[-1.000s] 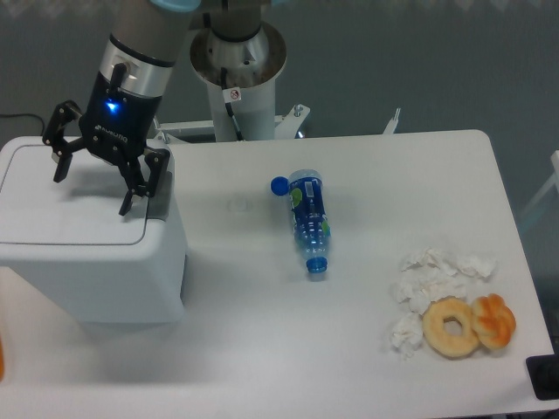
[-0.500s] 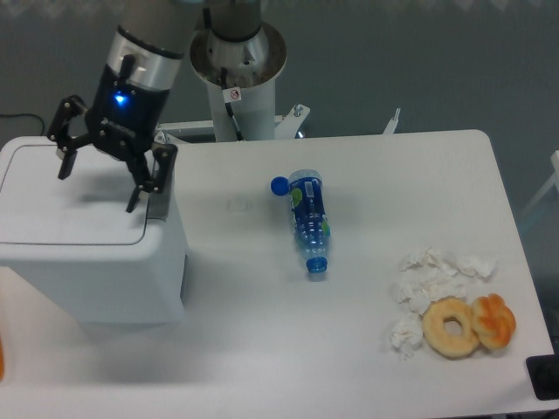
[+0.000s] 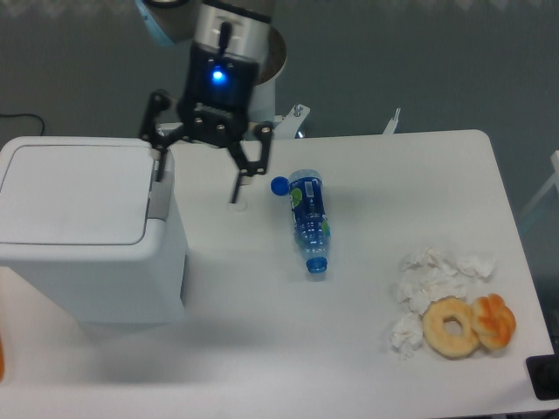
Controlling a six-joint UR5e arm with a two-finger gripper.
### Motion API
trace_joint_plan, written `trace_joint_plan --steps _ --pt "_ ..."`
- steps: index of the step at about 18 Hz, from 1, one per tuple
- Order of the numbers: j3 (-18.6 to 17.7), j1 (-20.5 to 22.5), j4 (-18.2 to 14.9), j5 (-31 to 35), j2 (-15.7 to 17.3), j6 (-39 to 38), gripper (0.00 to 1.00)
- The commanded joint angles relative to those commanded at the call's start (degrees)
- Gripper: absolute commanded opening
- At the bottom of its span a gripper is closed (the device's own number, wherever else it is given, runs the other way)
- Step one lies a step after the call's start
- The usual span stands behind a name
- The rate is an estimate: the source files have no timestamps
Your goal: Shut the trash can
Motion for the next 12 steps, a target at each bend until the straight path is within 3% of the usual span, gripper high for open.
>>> trace_joint_plan --steps 6,12 --pt "-0.1 -0.4 -0.6 16.8 -0.3 19.6 1.0" --pt "-1.6 -0.7 -1.9 21.4 0.3 22.8 1.0"
